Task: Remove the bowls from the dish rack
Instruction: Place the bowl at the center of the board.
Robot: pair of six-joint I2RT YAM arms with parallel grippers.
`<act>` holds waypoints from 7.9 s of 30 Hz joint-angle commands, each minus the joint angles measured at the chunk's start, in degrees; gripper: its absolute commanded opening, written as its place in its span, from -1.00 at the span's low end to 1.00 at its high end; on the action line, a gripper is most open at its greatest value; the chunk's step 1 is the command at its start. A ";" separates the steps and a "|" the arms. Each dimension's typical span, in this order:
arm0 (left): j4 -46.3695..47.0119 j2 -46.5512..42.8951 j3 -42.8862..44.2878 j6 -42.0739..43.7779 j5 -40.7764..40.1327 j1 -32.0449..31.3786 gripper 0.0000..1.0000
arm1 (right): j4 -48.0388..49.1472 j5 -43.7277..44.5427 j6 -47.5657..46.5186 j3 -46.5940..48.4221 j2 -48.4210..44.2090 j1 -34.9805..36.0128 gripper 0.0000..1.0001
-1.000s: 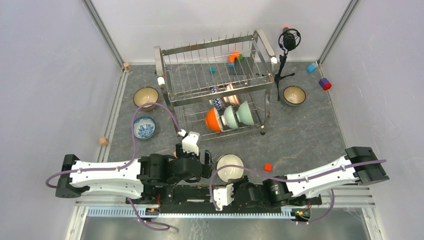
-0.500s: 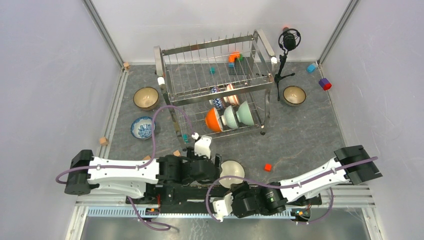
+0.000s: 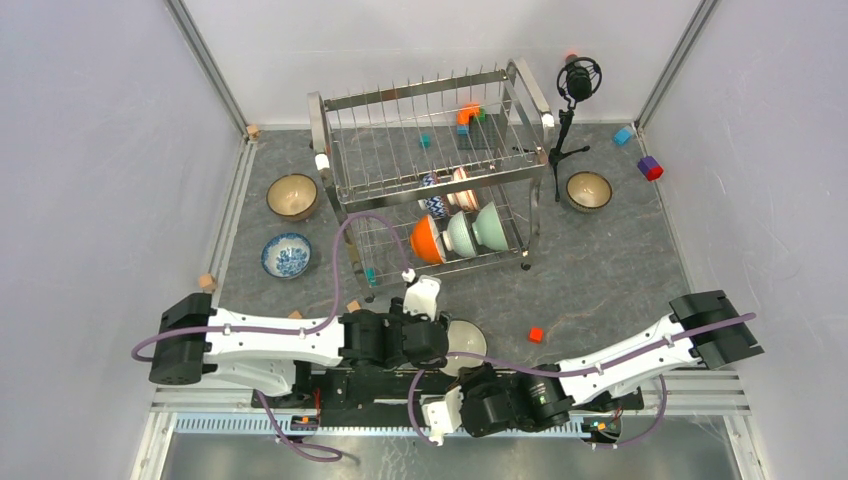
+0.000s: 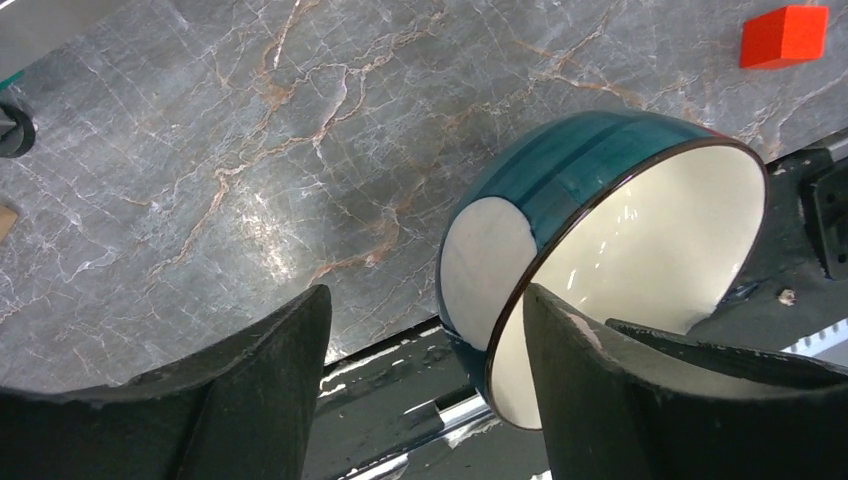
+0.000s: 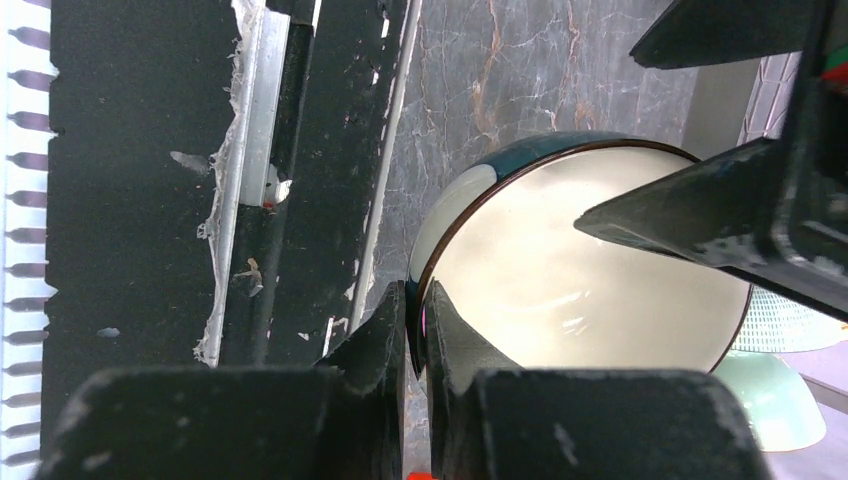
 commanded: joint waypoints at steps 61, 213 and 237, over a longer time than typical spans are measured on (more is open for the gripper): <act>-4.86 2.72 0.52 -32.92 -6.18 -0.57 -0.96 | 3.14 2.17 52.73 5.64 -9.61 -23.29 0.20; 7.96 -18.97 -12.15 -12.14 -9.64 -0.59 0.99 | -3.26 -7.52 51.58 4.01 -18.11 -106.94 -1.00; 17.59 -14.62 -15.60 -10.60 -14.37 -0.51 0.99 | 1.71 -17.07 52.04 24.98 22.23 -129.02 -1.00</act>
